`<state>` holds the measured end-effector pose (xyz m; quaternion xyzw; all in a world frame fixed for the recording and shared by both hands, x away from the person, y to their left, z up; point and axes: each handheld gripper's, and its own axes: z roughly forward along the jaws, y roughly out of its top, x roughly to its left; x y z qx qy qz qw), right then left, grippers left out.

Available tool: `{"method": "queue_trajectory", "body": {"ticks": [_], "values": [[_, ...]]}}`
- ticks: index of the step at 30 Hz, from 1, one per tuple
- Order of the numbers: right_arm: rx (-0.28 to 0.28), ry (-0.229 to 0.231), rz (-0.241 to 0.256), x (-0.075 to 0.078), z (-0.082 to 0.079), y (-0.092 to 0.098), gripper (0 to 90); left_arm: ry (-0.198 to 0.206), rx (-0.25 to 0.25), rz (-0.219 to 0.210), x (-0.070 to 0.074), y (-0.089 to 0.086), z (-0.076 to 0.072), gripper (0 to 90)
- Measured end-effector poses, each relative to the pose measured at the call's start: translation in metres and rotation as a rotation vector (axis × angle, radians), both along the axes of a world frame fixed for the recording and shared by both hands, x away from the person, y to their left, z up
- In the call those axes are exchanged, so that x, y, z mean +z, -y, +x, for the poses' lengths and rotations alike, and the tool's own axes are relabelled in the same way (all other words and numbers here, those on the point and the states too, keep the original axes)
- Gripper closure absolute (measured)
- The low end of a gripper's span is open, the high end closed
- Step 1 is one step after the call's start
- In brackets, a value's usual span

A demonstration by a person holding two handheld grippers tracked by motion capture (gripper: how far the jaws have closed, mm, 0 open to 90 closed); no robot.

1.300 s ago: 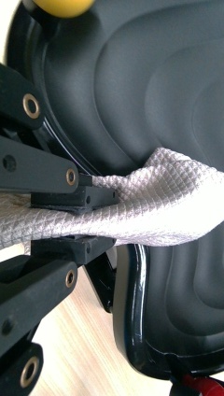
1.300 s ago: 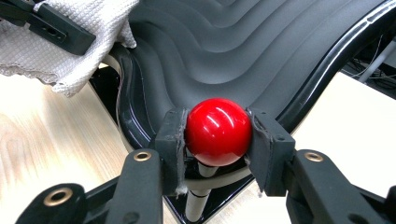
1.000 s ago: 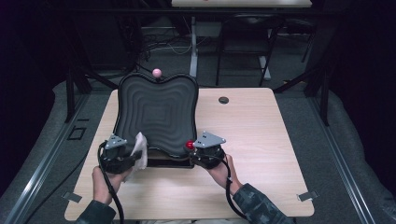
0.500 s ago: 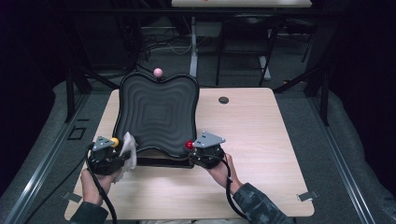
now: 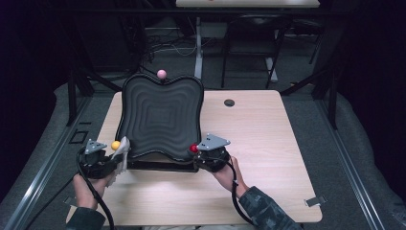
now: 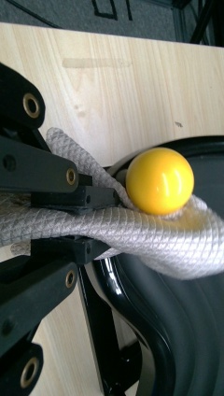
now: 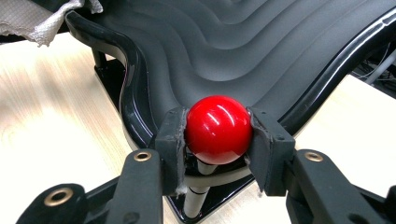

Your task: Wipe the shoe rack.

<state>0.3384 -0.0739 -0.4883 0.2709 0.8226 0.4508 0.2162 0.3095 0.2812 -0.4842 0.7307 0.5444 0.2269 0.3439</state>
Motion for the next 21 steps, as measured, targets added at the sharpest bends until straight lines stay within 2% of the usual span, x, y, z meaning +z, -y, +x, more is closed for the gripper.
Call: {"method": "queue_trajectory", "body": {"ticks": [2, 7, 21], "values": [[0.002, 0.001, 0.005, -0.0002, 0.0009, -0.0004, 59.7, 0.002, 0.0, 0.024, -0.0003, -0.0007, 0.0002, 79.9], [0.005, 0.01, 0.006, -0.001, 0.0023, -0.0004, 59.8, -0.002, 0.002, 0.037, -0.0008, -0.0015, -0.0011, 79.8], [0.0, 0.012, 0.016, -0.0019, 0.0069, -0.003, 59.9, -0.016, 0.008, 0.035, -0.0031, -0.0031, -0.0091, 79.6]]}}
